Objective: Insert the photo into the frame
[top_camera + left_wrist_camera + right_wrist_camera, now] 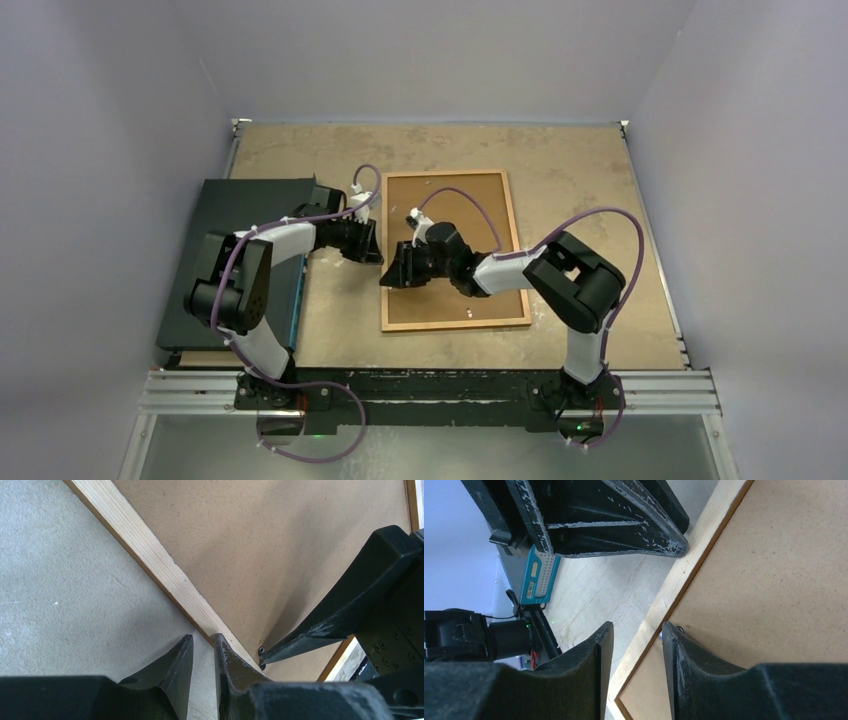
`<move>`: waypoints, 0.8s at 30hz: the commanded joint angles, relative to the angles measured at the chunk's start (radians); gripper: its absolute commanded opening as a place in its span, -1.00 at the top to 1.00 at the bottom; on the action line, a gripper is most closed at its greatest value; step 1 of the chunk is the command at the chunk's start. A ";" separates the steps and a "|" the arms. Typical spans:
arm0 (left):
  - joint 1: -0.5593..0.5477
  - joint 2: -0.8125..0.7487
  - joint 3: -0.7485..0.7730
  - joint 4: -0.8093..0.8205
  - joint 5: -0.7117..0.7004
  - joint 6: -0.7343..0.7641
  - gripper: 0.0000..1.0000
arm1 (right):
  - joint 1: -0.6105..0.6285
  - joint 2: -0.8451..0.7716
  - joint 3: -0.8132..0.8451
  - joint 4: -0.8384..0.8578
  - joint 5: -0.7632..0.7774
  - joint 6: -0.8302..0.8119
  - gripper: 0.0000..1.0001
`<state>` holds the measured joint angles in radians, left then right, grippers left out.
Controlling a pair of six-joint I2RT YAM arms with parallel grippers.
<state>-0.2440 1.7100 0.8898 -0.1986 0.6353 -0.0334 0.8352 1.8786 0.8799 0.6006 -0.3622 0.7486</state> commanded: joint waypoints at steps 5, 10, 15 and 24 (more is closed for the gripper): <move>-0.001 0.020 -0.006 0.000 -0.003 0.022 0.62 | 0.030 -0.025 -0.039 0.100 0.121 0.029 0.14; -0.002 0.012 -0.004 -0.007 -0.010 0.029 0.63 | 0.032 -0.145 -0.093 0.078 0.153 -0.010 0.04; 0.000 0.008 0.001 -0.007 -0.017 0.029 0.65 | 0.033 -0.215 -0.144 0.078 0.165 -0.020 -0.04; -0.001 0.003 -0.003 -0.002 -0.011 0.020 0.66 | 0.059 -0.131 -0.166 0.106 0.132 -0.010 -0.04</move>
<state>-0.2440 1.7100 0.8898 -0.1989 0.6399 -0.0334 0.8696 1.7100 0.7136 0.6724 -0.2264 0.7483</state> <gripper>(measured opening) 0.176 0.533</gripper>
